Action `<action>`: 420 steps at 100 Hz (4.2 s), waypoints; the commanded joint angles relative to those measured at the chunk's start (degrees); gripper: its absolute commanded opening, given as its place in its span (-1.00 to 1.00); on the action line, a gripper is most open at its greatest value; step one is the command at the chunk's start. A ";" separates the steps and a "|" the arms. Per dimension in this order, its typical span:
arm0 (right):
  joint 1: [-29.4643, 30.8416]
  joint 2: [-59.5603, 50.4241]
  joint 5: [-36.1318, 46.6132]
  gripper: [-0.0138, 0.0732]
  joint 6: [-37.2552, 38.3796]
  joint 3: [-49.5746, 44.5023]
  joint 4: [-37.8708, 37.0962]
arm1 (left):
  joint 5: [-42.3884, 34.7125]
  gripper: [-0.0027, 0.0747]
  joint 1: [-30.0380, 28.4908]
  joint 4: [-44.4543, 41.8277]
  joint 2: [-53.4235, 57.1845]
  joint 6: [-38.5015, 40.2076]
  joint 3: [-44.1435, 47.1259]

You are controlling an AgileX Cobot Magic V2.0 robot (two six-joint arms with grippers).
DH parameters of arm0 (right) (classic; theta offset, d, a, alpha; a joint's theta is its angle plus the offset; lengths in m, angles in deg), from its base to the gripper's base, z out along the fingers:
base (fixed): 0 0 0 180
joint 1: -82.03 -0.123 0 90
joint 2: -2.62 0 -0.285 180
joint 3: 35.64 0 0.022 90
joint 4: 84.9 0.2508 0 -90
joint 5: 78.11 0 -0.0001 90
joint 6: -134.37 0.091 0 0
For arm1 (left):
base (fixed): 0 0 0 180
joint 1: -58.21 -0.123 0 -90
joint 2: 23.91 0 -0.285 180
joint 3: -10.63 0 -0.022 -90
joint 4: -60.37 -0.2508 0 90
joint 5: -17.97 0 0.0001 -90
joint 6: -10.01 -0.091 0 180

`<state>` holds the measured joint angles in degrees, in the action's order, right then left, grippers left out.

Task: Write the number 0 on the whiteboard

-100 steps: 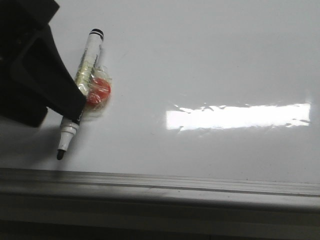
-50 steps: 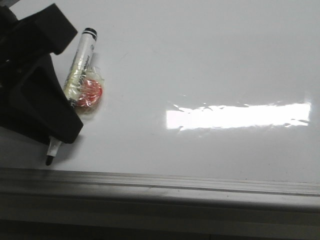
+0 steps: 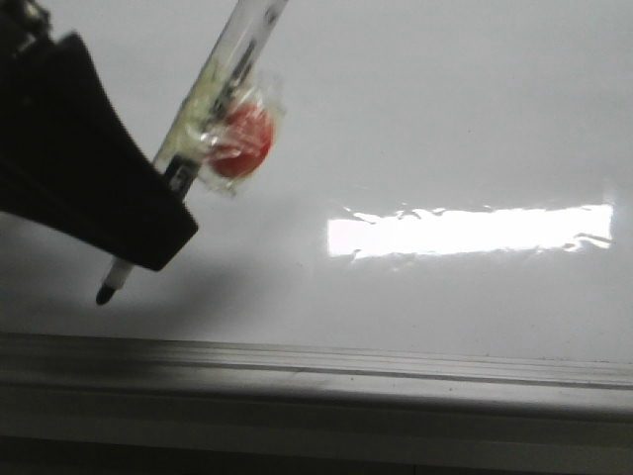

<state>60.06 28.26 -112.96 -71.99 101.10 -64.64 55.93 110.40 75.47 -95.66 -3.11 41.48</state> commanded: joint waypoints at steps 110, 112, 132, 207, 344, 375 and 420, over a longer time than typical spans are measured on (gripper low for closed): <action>-27.88 40.33 -1.54 0.24 -23.70 18.75 20.28 | 3.19 -0.98 18.82 -25.78 2.15 -7.25 -7.46; -27.88 40.44 -1.54 0.24 -23.70 18.75 20.28 | 3.01 -0.98 18.82 -25.78 2.15 -7.25 -7.57; -27.88 41.65 -0.14 0.24 -23.70 18.75 20.28 | 1.11 -0.98 18.82 -25.44 2.15 -7.25 -8.26; -27.88 42.66 -2.03 -0.86 -23.70 18.75 20.89 | -0.20 -0.98 18.82 -25.23 2.27 -6.60 -8.26; -15.46 17.98 32.33 -0.78 -13.33 -6.05 15.34 | 4.21 -0.90 16.84 -71.18 49.44 83.40 17.01; -13.75 22.24 33.20 -0.78 -13.33 -4.68 15.34 | -1.64 -0.90 16.84 -75.67 50.07 83.40 17.38; -13.86 29.97 34.85 -0.78 -14.20 0.73 12.95 | -1.64 -0.91 16.84 -75.20 50.07 83.40 17.61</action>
<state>46.26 57.14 -83.29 -85.47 99.61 -50.96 57.05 127.34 2.29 -45.02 79.74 60.39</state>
